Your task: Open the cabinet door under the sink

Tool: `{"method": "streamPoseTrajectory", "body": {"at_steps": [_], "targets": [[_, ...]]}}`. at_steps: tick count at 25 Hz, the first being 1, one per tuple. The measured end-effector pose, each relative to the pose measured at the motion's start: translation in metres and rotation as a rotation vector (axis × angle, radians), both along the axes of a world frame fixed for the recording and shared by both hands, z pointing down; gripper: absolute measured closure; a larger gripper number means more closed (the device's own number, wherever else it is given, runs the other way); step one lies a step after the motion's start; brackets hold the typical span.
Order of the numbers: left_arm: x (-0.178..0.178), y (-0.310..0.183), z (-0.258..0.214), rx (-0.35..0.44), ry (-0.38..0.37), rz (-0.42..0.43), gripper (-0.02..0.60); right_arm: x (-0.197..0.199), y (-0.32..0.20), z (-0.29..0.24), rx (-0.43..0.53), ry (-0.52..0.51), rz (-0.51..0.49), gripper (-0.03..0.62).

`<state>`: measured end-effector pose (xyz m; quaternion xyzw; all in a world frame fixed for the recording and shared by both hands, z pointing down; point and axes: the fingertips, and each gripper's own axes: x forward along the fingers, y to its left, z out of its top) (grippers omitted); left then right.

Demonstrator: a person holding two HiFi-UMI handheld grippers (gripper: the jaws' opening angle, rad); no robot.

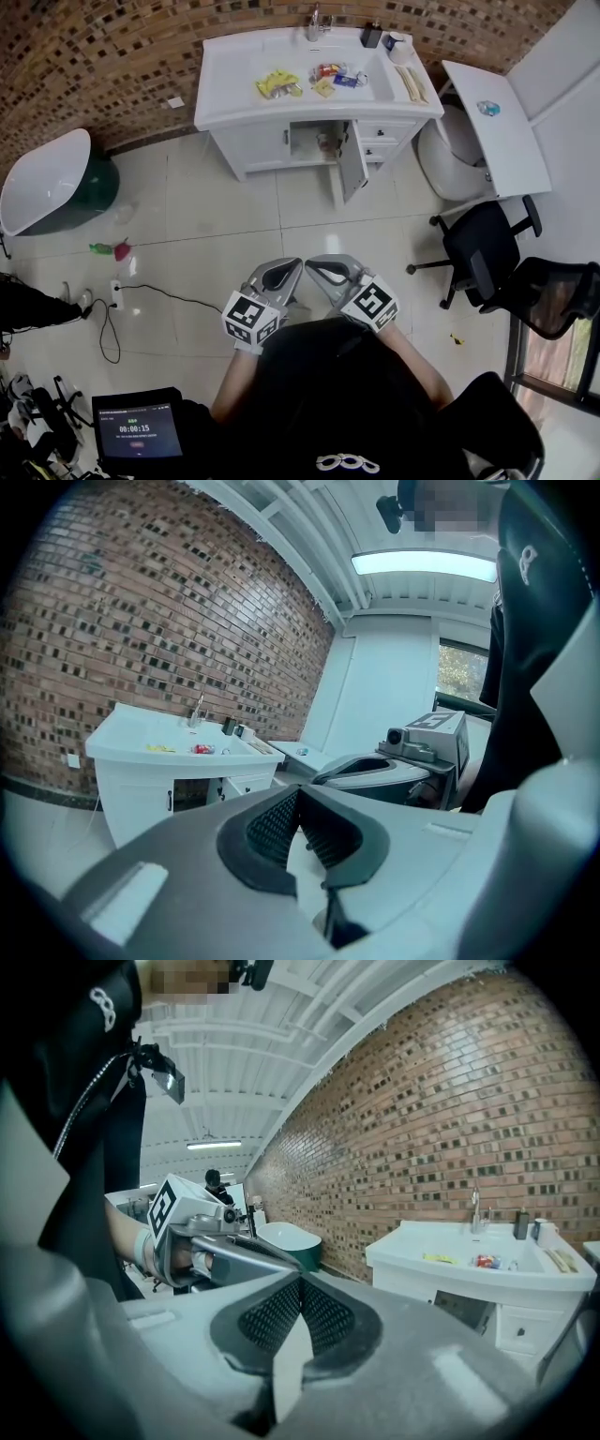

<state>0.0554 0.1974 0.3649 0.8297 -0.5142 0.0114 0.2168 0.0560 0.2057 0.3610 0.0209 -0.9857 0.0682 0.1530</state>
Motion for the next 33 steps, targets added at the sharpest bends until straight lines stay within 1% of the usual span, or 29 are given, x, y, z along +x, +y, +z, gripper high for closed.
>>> {"method": "streamPoseTrajectory", "body": {"at_steps": [4,14,21,33], "targets": [[0.003,0.002,0.003,-0.009,-0.005,0.014,0.569,0.005,0.002,0.002,-0.009,-0.015,0.019,0.603],[-0.003,0.005,0.002,0.005,-0.005,0.015,0.569,0.008,0.003,0.003,0.001,-0.020,0.037,0.603],[0.006,0.017,0.001,0.003,0.001,0.038,0.569,0.010,0.011,0.003,-0.004,-0.017,0.045,0.603],[0.007,0.036,0.000,0.007,0.000,0.036,0.569,0.014,0.029,0.006,-0.023,-0.034,0.057,0.603]]}}
